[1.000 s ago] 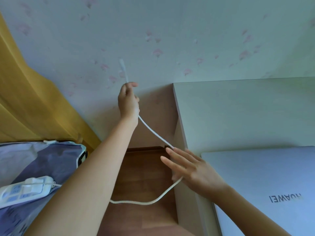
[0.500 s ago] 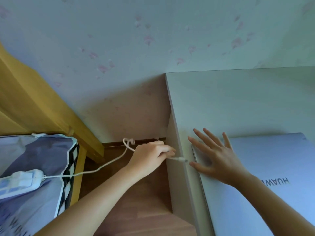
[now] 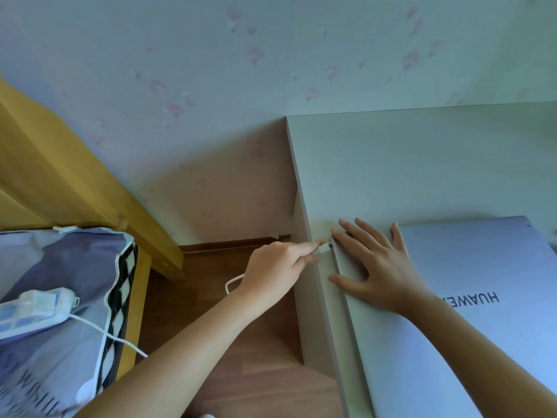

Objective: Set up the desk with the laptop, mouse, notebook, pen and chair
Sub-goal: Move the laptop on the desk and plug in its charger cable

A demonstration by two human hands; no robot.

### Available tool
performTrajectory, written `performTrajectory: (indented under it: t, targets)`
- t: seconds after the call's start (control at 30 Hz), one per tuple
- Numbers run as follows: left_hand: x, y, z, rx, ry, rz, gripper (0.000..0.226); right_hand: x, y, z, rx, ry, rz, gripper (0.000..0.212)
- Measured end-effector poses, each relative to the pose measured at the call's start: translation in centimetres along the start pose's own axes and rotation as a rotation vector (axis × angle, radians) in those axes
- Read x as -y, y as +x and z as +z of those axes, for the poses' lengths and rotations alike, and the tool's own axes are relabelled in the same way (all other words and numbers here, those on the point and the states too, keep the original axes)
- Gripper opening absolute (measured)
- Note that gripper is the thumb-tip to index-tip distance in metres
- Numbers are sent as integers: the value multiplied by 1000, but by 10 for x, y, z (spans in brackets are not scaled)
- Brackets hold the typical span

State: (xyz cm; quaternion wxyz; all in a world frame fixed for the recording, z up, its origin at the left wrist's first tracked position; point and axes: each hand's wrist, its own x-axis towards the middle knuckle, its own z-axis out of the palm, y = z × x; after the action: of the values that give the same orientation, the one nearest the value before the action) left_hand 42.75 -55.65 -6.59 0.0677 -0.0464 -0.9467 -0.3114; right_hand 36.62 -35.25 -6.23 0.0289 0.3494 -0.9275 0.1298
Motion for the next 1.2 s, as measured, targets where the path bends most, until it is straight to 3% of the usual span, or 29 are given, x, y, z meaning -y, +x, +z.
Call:
performTrajectory:
  t: [0.1, 0.2, 0.47, 0.63, 0.83, 1.2]
  targets:
    - [-2, -1, 6, -54, 55, 54, 38, 0, 1, -3, 9, 2, 20, 83]
    - [-2, -2, 11, -80, 88, 44, 29, 1, 6, -6, 38, 40, 51, 83]
    - [3, 4, 20, -87, 54, 64, 33, 7, 20, -5, -2, 225, 104, 58]
    - [5, -2, 26, -117, 6, 74, 37, 6, 17, -5, 25, 304, 57, 58]
    - [-2, -11, 27, -114, 15, 116, 33, 5, 9, -5, 33, 329, 42, 57]
    - [-6, -10, 32, -251, -81, 83, 16, 8, 8, 0, 3, 300, 55, 50]
